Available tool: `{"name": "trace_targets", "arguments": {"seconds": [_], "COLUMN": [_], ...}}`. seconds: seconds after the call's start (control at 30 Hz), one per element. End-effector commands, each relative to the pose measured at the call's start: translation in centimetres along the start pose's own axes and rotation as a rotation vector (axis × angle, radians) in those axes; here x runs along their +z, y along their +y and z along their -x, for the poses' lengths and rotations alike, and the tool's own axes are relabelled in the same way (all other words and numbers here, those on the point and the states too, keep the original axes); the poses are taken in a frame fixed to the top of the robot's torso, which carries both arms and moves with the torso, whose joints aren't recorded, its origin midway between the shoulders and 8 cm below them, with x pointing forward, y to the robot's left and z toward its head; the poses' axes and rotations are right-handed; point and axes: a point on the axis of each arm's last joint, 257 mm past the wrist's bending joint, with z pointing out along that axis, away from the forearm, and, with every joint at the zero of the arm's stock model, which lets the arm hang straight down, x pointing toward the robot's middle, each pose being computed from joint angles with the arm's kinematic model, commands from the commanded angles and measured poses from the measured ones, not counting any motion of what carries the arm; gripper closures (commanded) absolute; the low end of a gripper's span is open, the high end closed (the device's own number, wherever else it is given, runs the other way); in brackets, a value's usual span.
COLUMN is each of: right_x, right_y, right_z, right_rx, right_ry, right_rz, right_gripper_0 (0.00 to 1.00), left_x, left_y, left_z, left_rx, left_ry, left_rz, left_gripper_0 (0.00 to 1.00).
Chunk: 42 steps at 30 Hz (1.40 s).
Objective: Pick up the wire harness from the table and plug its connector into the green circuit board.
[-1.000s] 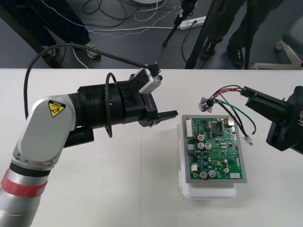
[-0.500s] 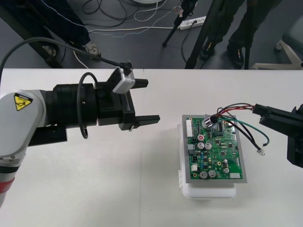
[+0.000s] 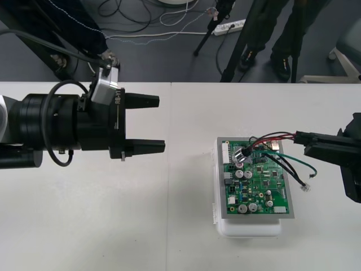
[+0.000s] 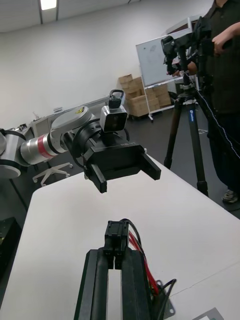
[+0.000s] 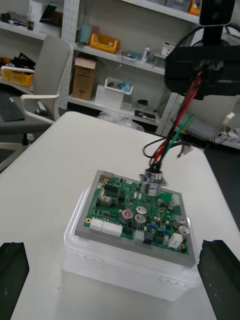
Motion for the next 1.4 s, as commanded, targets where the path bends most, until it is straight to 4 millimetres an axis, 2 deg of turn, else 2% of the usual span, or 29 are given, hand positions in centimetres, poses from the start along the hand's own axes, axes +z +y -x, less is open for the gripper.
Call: {"name": "trace_targets", "arguments": {"seconds": [0.03,0.33,0.6,0.87,1.1,1.4], "right_x": [1.0,2.3,3.1,5.1,5.8,7.1], "right_y": [0.4,-0.1,-0.6,-0.2,-0.2,1.0], "right_z": [0.7,1.7,1.9,2.0,2.3,2.4], "right_rx": [0.021,-0.003,0.001,0.038,0.048,0.083], "right_ry": [0.027,0.043,0.052,0.012,-0.038,-0.111], "right_rz": [0.084,0.127,0.116,0.143,0.139,0.173], "right_gripper_0": [1.00,1.00,1.00,1.00,1.00,1.00], "left_x": [-1.8,-3.2,-3.4,-1.8,-0.6,0.8], "left_y": [-1.2,-3.6,-4.5,-6.0,-6.6,-7.2], "left_z": [1.6,3.7,5.0,6.7,7.1,8.1], "left_rx": [0.074,0.039,0.082,0.125,0.120,0.129], "left_ry": [-0.011,-0.052,-0.055,-0.122,-0.161,-0.193], "left_rz": [-0.033,-0.123,-0.155,-0.200,-0.222,-0.260], "left_gripper_0": [0.00,0.00,0.00,0.00,0.00,0.00]}}
